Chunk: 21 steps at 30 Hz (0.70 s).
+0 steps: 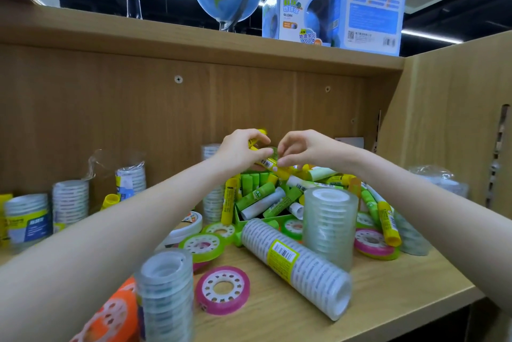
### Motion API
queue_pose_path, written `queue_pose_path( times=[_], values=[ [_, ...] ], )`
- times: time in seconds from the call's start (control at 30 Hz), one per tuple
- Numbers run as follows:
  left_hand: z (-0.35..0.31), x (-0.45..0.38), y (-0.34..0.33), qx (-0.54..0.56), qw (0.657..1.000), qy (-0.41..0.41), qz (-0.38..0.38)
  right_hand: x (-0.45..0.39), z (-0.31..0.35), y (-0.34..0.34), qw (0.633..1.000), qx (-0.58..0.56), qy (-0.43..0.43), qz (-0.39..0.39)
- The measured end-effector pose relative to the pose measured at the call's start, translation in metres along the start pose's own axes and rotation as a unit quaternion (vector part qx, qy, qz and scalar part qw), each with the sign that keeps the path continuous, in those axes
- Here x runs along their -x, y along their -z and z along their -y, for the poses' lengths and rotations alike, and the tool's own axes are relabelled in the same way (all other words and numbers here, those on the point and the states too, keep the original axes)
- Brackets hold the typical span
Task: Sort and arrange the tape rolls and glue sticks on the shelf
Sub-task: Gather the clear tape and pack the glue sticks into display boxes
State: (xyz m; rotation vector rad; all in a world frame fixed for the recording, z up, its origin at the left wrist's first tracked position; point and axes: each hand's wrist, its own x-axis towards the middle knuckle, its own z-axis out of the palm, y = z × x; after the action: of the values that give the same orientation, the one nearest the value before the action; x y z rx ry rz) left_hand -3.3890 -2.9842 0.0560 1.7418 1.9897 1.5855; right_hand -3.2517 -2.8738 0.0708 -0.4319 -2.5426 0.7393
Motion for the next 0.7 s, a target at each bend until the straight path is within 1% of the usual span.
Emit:
queue_pose_path(
  times=[0.07,0.1,0.13,0.2,0.23,0.27,0.3,0.37,0.43,0.5,0.57,0.63,0.67,0.7],
  values=[
    [0.0,-0.002,0.001,0.01,1.0,-0.003,-0.015,0.0,0.001,-0.001,1.0,-0.01,0.002,0.005],
    [-0.001,-0.002,0.002,-0.017,1.0,-0.016,-0.019,-0.001,0.001,0.0,1.0,0.01,0.002,0.008],
    [-0.001,-0.002,0.003,-0.055,0.998,-0.031,-0.015,-0.003,0.0,0.001,0.999,0.052,0.003,0.007],
    [0.0,-0.001,0.008,-0.129,0.99,-0.054,0.016,-0.005,-0.003,0.006,0.984,0.177,0.014,-0.02],
    [0.0,-0.001,0.012,-0.168,0.983,-0.06,0.036,-0.006,-0.007,0.009,0.974,0.223,0.022,-0.045],
    [0.002,0.0,0.015,-0.211,0.974,-0.067,0.054,-0.007,-0.01,0.012,0.966,0.246,0.025,-0.071],
    [0.003,0.0,0.018,-0.255,0.961,-0.074,0.069,-0.008,-0.014,0.014,0.962,0.255,0.025,-0.097],
    [0.007,0.002,0.022,-0.308,0.943,-0.092,0.082,-0.013,-0.019,0.014,0.952,0.274,0.023,-0.135],
    [0.012,0.006,0.024,-0.349,0.927,-0.113,0.083,-0.021,-0.022,0.008,0.94,0.313,0.025,-0.136],
    [0.019,0.009,0.026,-0.376,0.913,-0.135,0.082,-0.028,-0.022,0.0,0.942,0.31,0.032,-0.122],
    [0.022,0.012,0.027,-0.431,0.882,-0.155,0.111,-0.033,-0.019,-0.007,0.948,0.29,0.048,-0.119],
    [0.027,0.013,0.028,-0.501,0.837,-0.169,0.143,-0.035,-0.014,-0.012,0.947,0.294,0.067,-0.11],
    [0.03,0.013,0.027,-0.533,0.811,-0.194,0.145,-0.035,-0.012,-0.013,0.947,0.297,0.072,-0.099],
    [0.035,0.012,0.025,-0.557,0.783,-0.242,0.136,-0.035,-0.009,-0.014,0.947,0.298,0.077,-0.09]
  ],
)
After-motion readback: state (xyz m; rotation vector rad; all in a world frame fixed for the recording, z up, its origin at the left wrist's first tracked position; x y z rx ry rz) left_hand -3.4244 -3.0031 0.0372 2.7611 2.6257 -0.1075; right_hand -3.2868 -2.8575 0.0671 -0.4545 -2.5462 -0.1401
